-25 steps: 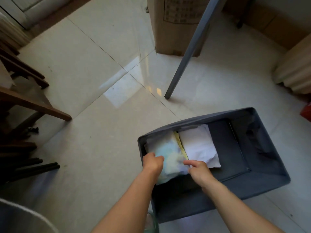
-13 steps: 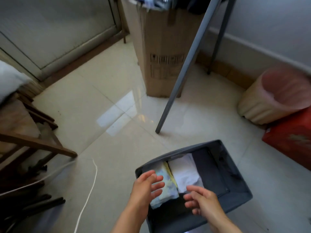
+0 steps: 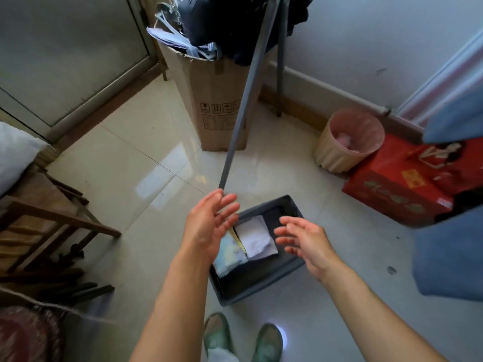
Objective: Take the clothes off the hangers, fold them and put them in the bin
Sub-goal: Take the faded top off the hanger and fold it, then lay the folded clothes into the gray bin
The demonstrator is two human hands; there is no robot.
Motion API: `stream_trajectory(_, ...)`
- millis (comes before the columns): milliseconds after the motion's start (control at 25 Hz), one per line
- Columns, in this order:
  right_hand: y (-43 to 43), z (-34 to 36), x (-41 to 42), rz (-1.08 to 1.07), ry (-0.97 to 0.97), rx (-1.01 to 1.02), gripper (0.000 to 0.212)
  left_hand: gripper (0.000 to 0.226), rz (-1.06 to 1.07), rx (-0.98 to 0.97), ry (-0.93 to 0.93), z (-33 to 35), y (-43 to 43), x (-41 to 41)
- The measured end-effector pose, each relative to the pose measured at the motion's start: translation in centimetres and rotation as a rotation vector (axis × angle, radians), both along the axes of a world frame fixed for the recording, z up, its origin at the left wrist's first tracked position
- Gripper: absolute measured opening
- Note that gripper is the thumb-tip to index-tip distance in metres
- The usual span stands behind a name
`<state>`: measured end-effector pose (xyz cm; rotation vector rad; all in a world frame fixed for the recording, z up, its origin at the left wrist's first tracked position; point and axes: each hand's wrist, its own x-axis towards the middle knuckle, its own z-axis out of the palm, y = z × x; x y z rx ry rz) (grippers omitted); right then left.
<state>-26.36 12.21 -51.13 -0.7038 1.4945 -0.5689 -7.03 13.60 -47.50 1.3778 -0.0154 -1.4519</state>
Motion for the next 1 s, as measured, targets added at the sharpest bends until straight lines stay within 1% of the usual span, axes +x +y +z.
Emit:
stream_trajectory(120, 1.1, 4.7, -1.5, -0.028, -0.013, -0.041, 0.021, 0.014, -0.002, -0.066, 0.048, 4.4, 0.8, -0.8)
stream_trajectory(280, 3.3, 11.7, -4.0, -0.09, -0.033, -0.121, 0.021, 0.021, 0.008, -0.143, 0.115, 10.8, 2.7, -0.7)
stream_trajectory(400, 4.9, 17.9, -6.2, -0.129, -0.024, -0.244, 0.019, 0.025, 0.053, -0.212, 0.142, 16.5, 4.2, -0.1)
stream_trajectory(480, 5.9, 22.7, -7.5, -0.171, 0.016, -0.371, 0.018, 0.025, 0.053, -0.276, 0.133, 20.7, 5.0, 0.0)
stream_trajectory(640, 6.9, 30.8, -8.7, -0.245, 0.057, -0.607, 0.016, 0.018, -0.062, -0.403, 0.119, 27.7, 5.4, -1.7)
stream_trajectory(760, 7.7, 35.6, -9.3, -0.292, 0.029, -0.733, 0.016, 0.023, -0.178, -0.5, 0.117, 31.9, 4.8, -3.7)
stream_trajectory(880, 8.6, 38.8, -10.4, -0.336, 0.024, -0.823, 0.016, 0.028, -0.252, -0.565, 0.144, 34.5, 4.4, -5.5)
stream_trajectory(1000, 9.0, 40.9, -12.0, -0.384, 0.043, -0.9, 0.016, 0.029, -0.301, -0.612, 0.157, 35.8, 3.9, -7.5)
